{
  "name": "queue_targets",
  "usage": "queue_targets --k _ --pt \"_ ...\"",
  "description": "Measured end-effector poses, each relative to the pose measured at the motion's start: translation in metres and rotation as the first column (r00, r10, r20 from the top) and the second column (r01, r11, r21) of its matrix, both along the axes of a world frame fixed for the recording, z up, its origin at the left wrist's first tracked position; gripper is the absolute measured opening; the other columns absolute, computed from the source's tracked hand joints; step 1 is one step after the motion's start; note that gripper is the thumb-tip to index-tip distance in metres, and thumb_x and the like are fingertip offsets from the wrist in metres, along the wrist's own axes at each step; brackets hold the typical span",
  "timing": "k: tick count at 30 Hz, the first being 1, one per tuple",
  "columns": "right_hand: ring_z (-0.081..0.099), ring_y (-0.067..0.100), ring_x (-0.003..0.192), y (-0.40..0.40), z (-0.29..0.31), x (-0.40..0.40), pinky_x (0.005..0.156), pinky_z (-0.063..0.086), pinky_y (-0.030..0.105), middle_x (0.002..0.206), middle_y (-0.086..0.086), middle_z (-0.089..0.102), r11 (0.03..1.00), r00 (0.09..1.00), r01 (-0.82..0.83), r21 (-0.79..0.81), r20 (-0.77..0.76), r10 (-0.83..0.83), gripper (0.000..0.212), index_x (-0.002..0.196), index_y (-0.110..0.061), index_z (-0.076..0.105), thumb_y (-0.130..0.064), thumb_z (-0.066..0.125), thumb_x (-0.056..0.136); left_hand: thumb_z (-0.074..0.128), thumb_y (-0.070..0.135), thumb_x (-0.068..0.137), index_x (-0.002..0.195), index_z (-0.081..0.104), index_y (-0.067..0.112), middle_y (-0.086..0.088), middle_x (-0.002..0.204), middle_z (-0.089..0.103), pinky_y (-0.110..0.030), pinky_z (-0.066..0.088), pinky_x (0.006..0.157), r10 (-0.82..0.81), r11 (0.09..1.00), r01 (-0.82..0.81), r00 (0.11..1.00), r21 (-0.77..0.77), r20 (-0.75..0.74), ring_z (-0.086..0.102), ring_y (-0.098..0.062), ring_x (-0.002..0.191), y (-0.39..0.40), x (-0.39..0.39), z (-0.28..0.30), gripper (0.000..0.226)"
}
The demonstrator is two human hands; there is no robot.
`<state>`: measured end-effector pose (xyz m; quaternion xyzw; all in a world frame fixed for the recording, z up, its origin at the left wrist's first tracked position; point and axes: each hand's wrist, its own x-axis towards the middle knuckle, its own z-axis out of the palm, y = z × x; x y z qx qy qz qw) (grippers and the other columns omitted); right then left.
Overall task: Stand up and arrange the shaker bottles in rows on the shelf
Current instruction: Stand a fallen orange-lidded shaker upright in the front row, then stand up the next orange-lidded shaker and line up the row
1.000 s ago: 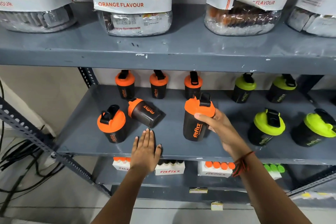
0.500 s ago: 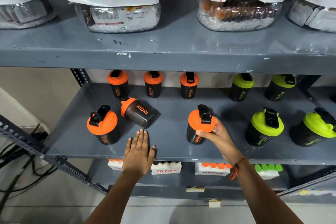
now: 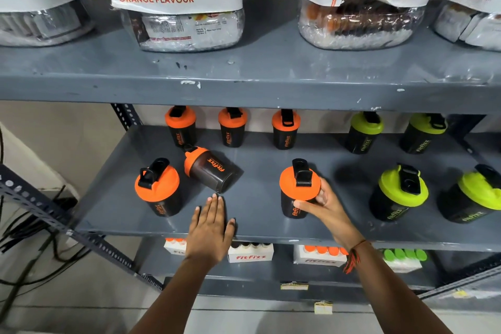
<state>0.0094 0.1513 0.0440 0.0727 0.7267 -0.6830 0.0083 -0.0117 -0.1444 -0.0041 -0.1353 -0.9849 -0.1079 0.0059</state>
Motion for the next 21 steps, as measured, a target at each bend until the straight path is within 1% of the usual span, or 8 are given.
queue_targets --k 4,6,9,11,14,16,18,21 --pt "0.053 0.010 0.132 -0.002 0.002 0.007 0.114 0.040 0.031 0.142 -0.002 0.058 1.000 1.000 0.015 0.007 -0.022 -0.015 0.086 0.144 -0.022 0.041 0.002 0.083 0.072 -0.015 0.062 0.084 0.150 0.001 0.011 -0.005 0.159 0.003 -0.035 -0.011 0.114 -0.002 1.000 0.002 1.000 0.017 0.001 -0.009 -0.015 0.143 -0.001 0.000 0.000 0.085" --pt "0.048 0.005 0.135 -0.013 0.005 0.018 0.116 0.034 0.027 0.144 -0.007 0.052 0.986 0.979 0.169 -0.010 -0.111 -0.169 0.089 0.141 -0.024 0.041 -0.003 0.087 0.068 -0.019 0.064 0.081 0.150 0.001 0.012 -0.004 0.158 0.001 -0.035 -0.010 0.115 -0.016 1.000 0.016 1.000 0.022 0.006 -0.010 -0.014 0.143 -0.004 0.000 0.002 0.089" --pt "0.052 0.007 0.126 -0.041 0.018 0.041 0.109 0.038 0.023 0.130 -0.010 0.054 0.869 0.830 0.493 0.043 -0.322 -0.455 0.078 0.128 -0.024 0.050 -0.029 0.093 0.064 -0.019 0.066 0.080 0.149 0.001 0.012 -0.003 0.157 0.000 -0.034 -0.010 0.114 -0.023 0.999 0.023 1.000 0.039 0.004 -0.009 -0.014 0.143 -0.014 0.003 0.002 0.090" --pt "0.056 0.013 0.117 -0.063 0.036 0.054 0.101 0.042 0.022 0.122 -0.005 0.056 0.812 0.746 0.575 0.102 -0.474 -0.469 0.067 0.122 -0.022 0.053 -0.038 0.086 0.065 -0.019 0.066 0.080 0.149 0.001 0.013 -0.003 0.157 0.000 -0.033 -0.011 0.113 -0.009 0.999 0.009 1.000 0.044 0.006 -0.009 -0.013 0.142 -0.020 0.005 0.003 0.090" --pt "0.059 0.013 0.105 -0.099 0.065 0.050 0.091 0.043 0.017 0.111 -0.002 0.060 0.833 0.712 0.531 0.156 -0.615 -0.339 0.048 0.112 -0.022 0.058 -0.032 0.080 0.072 -0.021 0.067 0.079 0.149 -0.003 0.014 -0.001 0.156 -0.005 -0.035 -0.010 0.116 0.005 0.999 -0.006 1.000 0.031 0.019 -0.013 -0.013 0.142 -0.026 0.005 0.005 0.090" --pt "0.059 0.004 0.102 -0.119 0.082 0.030 0.086 0.045 0.015 0.105 -0.006 0.063 0.869 0.742 0.449 0.208 -0.629 -0.233 0.037 0.107 -0.021 0.062 -0.024 0.080 0.076 -0.021 0.067 0.079 0.149 -0.002 0.013 -0.002 0.157 -0.003 -0.036 -0.008 0.116 0.016 0.999 -0.016 1.000 0.044 0.015 -0.012 -0.013 0.142 -0.026 0.005 0.004 0.091" --pt "0.062 0.002 0.099 -0.136 0.094 -0.002 0.081 0.051 0.019 0.106 -0.010 0.066 0.910 0.831 0.312 0.272 -0.543 -0.122 0.035 0.107 -0.022 0.064 -0.022 0.081 0.077 -0.019 0.067 0.080 0.150 0.001 0.012 -0.003 0.157 0.001 -0.035 -0.009 0.115 0.020 0.998 -0.020 1.000 0.061 0.007 -0.011 -0.013 0.142 -0.026 0.004 0.002 0.092" --pt "0.065 0.012 0.102 -0.154 0.093 -0.057 0.090 0.053 0.034 0.115 -0.001 0.072 0.869 0.971 0.107 0.483 -0.238 0.013 0.046 0.118 -0.021 0.066 -0.032 0.081 0.076 -0.024 0.067 0.076 0.149 -0.003 0.012 -0.001 0.156 -0.006 -0.034 -0.012 0.114 0.011 0.999 -0.010 1.000 0.042 -0.018 -0.015 -0.013 0.142 -0.026 0.004 0.003 0.095"
